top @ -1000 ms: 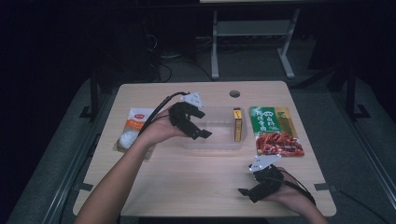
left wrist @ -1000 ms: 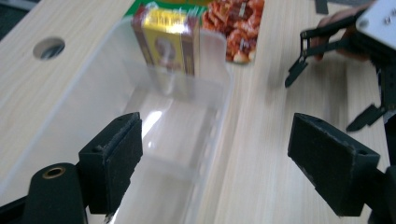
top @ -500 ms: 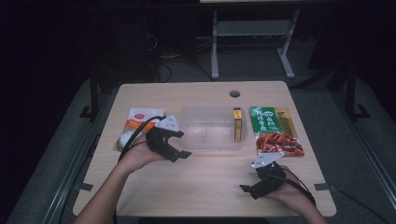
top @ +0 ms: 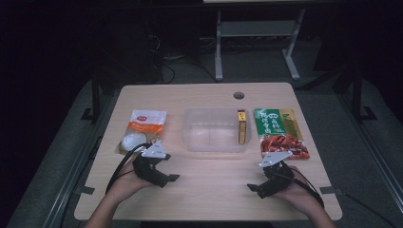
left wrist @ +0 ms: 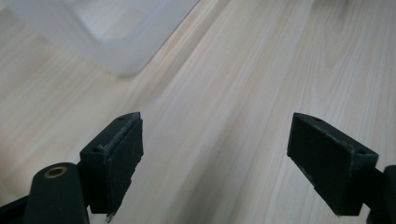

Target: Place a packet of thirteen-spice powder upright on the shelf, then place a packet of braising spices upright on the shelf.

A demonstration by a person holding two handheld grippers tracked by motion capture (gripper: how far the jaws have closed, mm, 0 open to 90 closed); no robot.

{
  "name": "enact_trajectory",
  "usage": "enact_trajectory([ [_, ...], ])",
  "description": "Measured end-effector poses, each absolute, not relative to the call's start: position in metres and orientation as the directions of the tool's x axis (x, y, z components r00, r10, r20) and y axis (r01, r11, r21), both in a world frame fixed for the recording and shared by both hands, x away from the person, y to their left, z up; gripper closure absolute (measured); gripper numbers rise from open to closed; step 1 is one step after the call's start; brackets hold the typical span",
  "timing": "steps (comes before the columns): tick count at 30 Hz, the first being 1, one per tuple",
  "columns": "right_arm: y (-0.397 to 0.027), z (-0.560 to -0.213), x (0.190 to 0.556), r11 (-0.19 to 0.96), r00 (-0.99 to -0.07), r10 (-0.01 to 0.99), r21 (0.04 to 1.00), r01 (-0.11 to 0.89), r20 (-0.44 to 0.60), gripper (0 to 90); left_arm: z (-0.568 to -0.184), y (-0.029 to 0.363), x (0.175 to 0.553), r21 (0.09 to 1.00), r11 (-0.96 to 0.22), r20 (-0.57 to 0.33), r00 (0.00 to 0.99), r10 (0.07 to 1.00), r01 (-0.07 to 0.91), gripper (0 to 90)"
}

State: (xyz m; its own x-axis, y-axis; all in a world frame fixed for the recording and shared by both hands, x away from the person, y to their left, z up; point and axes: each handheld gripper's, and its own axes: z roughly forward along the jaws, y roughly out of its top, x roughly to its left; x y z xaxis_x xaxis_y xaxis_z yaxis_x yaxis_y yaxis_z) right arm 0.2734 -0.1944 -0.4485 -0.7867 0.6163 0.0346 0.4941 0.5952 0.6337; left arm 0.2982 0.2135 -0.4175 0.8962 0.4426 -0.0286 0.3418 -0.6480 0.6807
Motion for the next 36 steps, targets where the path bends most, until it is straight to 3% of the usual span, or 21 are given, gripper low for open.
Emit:
enact_trajectory([
  [14, -0.210, -0.442, 0.306, 0.510, -0.720, 0.693, 0.670, 0.539, 0.051, 14.5, -0.441, 0.241, 0.271, 0.677, -0.645, 0.001, 0.875, 0.484, 0.355, 17.1],
  [17, -0.216, -0.442, 0.316, 0.499, -0.699, 0.713, 0.669, 0.551, 0.044, 19.9, -0.444, 0.243, 0.267, 0.667, -0.655, 0.011, 0.875, 0.484, 0.354, 17.1],
  [26, -0.237, -0.441, 0.356, 0.433, -0.620, 0.784, 0.688, 0.583, 0.032, 58.5, -0.448, 0.244, 0.270, 0.651, -0.668, 0.017, 0.872, 0.490, 0.362, 17.1],
  [36, -0.264, -0.446, 0.388, 0.385, -0.489, 0.871, 0.678, 0.626, -0.043, 87.7, -0.451, 0.246, 0.272, 0.645, -0.668, 0.024, 0.864, 0.502, 0.370, 17.2],
])
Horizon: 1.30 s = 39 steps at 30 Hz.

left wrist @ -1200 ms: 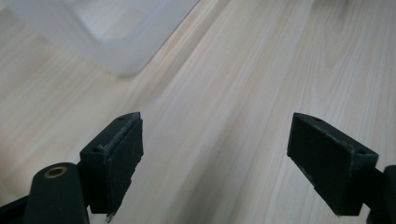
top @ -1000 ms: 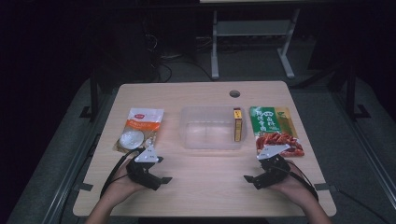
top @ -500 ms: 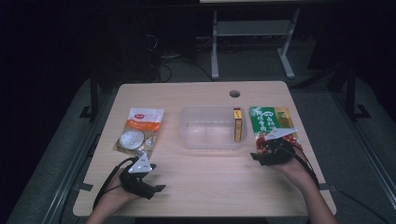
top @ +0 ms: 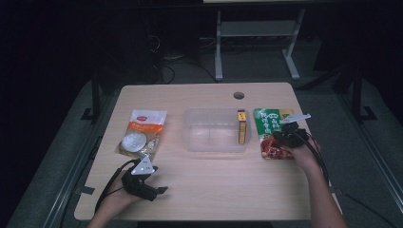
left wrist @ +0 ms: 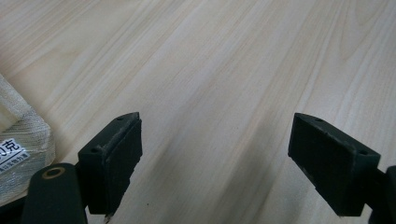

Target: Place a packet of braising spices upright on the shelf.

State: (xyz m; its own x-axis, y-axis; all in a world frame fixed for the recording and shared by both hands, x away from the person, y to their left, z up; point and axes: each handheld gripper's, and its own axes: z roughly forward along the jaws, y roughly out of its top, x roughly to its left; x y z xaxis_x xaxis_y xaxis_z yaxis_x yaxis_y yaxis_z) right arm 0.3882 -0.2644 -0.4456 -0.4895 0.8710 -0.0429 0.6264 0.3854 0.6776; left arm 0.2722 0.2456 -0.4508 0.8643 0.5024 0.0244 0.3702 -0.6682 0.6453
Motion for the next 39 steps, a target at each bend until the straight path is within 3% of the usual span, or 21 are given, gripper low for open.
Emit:
enact_trajectory([
  [11, -0.283, -0.459, 0.400, 0.415, -0.455, 0.883, 0.643, 0.644, -0.114, 89.9, -0.453, 0.242, 0.273, 0.634, -0.681, 0.027, 0.869, 0.494, 0.368, 17.5],
  [16, -0.286, -0.462, 0.401, 0.410, -0.456, 0.885, 0.627, 0.662, -0.096, 90.0, -0.454, 0.243, 0.273, 0.632, -0.681, 0.026, 0.868, 0.496, 0.370, 17.6],
  [26, -0.274, -0.458, 0.405, 0.546, -0.538, 0.822, 0.525, 0.652, -0.186, 90.0, -0.456, 0.240, 0.272, 0.622, -0.686, 0.016, 0.870, 0.492, 0.377, 17.6],
  [35, -0.281, -0.456, 0.385, 0.508, -0.601, 0.799, 0.539, 0.672, -0.003, 90.0, -0.456, 0.239, 0.271, 0.623, -0.689, 0.013, 0.876, 0.482, 0.370, 17.6],
  [37, -0.278, -0.455, 0.377, 0.517, -0.620, 0.785, 0.534, 0.669, 0.016, 90.0, -0.456, 0.238, 0.271, 0.625, -0.685, 0.009, 0.875, 0.485, 0.373, 17.6],
  [39, -0.273, -0.455, 0.371, 0.554, -0.638, 0.769, 0.537, 0.636, -0.036, 90.0, -0.456, 0.238, 0.271, 0.621, -0.689, 0.009, 0.876, 0.482, 0.373, 17.6],
])
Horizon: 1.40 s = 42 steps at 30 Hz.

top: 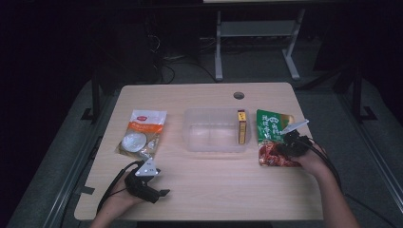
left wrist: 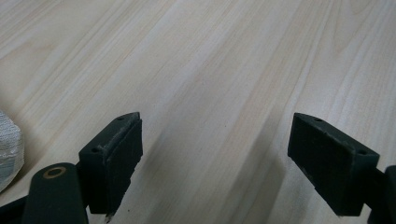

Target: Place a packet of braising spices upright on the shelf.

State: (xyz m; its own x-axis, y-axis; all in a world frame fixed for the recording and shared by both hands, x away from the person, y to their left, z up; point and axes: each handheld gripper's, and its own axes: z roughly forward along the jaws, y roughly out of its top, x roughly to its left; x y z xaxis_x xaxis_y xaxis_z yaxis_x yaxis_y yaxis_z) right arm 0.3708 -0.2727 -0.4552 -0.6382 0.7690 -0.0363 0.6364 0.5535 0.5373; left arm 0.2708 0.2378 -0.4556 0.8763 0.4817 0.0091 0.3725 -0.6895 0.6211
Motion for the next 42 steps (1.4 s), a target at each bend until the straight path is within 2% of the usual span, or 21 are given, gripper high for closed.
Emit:
enact_trajectory([
  [3, -0.268, -0.453, 0.368, 0.594, -0.654, 0.750, 0.533, 0.602, -0.097, 90.0, -0.455, 0.236, 0.269, 0.627, -0.685, 0.007, 0.876, 0.482, 0.372, 17.6],
  [6, -0.276, -0.450, 0.371, 0.590, -0.622, 0.770, 0.533, 0.606, -0.144, 90.0, -0.455, 0.236, 0.269, 0.622, -0.696, 0.015, 0.884, 0.468, 0.358, 17.7],
  [11, -0.298, -0.451, 0.376, 0.542, -0.557, 0.817, 0.536, 0.647, -0.154, 90.0, -0.457, 0.234, 0.270, 0.621, -0.694, 0.001, 0.885, 0.466, 0.365, 17.7],
  [16, -0.301, -0.456, 0.378, 0.553, -0.560, 0.813, 0.508, 0.660, -0.158, 90.0, -0.458, 0.232, 0.269, 0.617, -0.698, -0.001, 0.887, 0.462, 0.364, 17.7],
  [26, -0.287, -0.451, 0.366, 0.634, -0.653, 0.745, 0.446, 0.632, -0.133, 90.0, -0.459, 0.231, 0.269, 0.610, -0.706, 0.000, 0.891, 0.455, 0.360, 17.7],
  [36, -0.254, -0.448, 0.339, 0.738, -0.742, 0.646, 0.393, 0.549, -0.177, 90.0, -0.458, 0.231, 0.269, 0.612, -0.705, 0.001, 0.892, 0.453, 0.358, 17.7],
  [39, -0.260, -0.446, 0.346, 0.684, -0.722, 0.680, 0.466, 0.561, -0.129, 90.0, -0.458, 0.231, 0.269, 0.612, -0.708, 0.003, 0.894, 0.448, 0.353, 17.7],
  [42, -0.266, -0.444, 0.360, 0.654, -0.686, 0.713, 0.491, 0.575, -0.147, 90.0, -0.459, 0.231, 0.270, 0.610, -0.708, 0.001, 0.893, 0.450, 0.356, 17.7],
])
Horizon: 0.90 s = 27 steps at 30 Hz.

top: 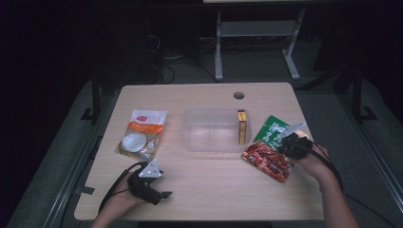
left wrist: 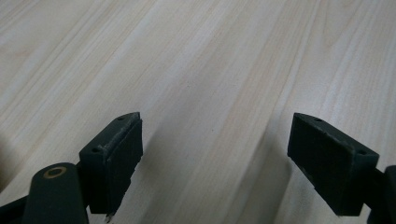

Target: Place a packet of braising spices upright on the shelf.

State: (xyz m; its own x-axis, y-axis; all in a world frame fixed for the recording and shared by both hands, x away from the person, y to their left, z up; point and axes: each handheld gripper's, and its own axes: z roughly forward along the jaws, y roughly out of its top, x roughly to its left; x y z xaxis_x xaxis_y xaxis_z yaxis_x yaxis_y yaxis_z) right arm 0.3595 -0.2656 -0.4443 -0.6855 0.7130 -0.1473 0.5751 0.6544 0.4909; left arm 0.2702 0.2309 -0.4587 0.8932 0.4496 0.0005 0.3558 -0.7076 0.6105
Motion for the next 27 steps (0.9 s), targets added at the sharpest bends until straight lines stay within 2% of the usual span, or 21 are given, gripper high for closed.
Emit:
enact_trajectory([
  [5, -0.275, -0.442, 0.384, 0.585, -0.605, 0.777, 0.557, 0.589, -0.176, 90.0, -0.459, 0.231, 0.270, 0.613, -0.702, -0.005, 0.890, 0.456, 0.363, 17.7],
  [7, -0.285, -0.442, 0.396, 0.543, -0.544, 0.817, 0.575, 0.612, -0.193, 90.0, -0.460, 0.231, 0.271, 0.610, -0.704, -0.005, 0.891, 0.454, 0.363, 17.7],
  [10, -0.297, -0.443, 0.411, 0.463, -0.468, 0.868, 0.616, 0.637, -0.169, 90.0, -0.461, 0.230, 0.272, 0.610, -0.706, -0.004, 0.892, 0.451, 0.360, 17.7],
  [13, -0.305, -0.450, 0.422, 0.431, -0.424, 0.890, 0.618, 0.657, -0.170, 90.0, -0.462, 0.230, 0.274, 0.611, -0.702, -0.012, 0.892, 0.453, 0.365, 17.7],
  [20, -0.310, -0.461, 0.435, 0.394, -0.406, 0.904, 0.633, 0.667, -0.135, 90.0, -0.462, 0.229, 0.277, 0.623, -0.692, -0.028, 0.895, 0.445, 0.364, 17.7],
  [27, -0.304, -0.466, 0.442, 0.415, -0.422, 0.895, 0.613, 0.673, -0.143, 90.0, -0.460, 0.227, 0.276, 0.634, -0.683, -0.029, 0.894, 0.448, 0.363, 17.7],
])
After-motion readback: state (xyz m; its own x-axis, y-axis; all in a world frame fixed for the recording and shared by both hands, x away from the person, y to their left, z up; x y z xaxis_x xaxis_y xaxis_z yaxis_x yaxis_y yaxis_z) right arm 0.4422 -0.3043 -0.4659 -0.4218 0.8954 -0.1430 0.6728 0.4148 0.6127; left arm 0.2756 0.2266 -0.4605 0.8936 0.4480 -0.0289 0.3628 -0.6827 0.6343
